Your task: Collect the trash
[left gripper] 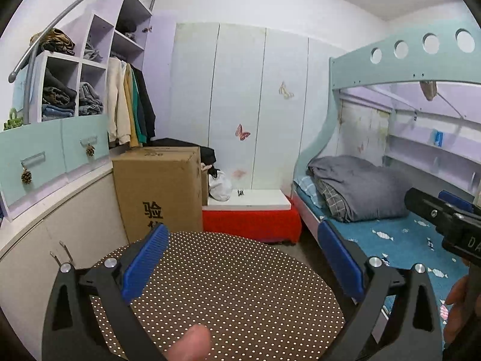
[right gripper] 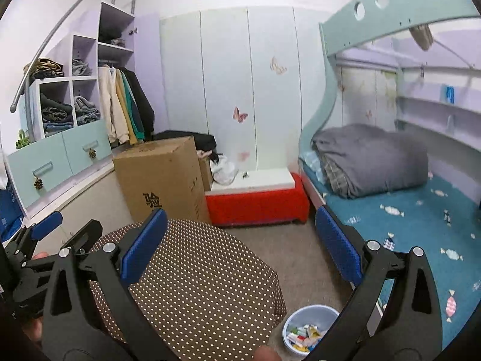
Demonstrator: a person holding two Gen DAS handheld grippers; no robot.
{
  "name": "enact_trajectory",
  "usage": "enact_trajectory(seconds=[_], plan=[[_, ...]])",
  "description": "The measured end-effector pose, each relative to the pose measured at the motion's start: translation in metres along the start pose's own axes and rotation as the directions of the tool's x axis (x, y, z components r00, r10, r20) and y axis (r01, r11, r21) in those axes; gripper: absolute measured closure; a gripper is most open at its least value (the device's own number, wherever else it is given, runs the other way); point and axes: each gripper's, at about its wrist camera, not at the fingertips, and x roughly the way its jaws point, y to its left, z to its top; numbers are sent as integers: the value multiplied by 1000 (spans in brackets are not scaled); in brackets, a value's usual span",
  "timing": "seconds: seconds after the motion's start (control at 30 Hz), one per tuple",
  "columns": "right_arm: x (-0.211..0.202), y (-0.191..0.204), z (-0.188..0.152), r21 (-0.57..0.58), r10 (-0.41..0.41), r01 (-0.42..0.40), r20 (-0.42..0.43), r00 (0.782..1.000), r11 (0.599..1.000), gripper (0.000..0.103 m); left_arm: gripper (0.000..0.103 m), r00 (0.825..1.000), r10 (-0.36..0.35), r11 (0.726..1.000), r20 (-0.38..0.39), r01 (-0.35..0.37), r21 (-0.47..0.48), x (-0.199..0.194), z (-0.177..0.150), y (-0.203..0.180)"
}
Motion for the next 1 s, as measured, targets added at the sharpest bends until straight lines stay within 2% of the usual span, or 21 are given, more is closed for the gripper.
enact_trajectory(seconds=[0.37, 1.0], plan=[[-16, 26, 1, -42, 0, 2, 49, 999, 999, 6, 5, 997, 45, 999, 59, -43, -26, -31, 3, 14], [-16, 41, -1, -59, 3, 0, 61, 998, 998, 6, 5, 993, 71, 997, 90, -68, -38, -42, 2, 18]])
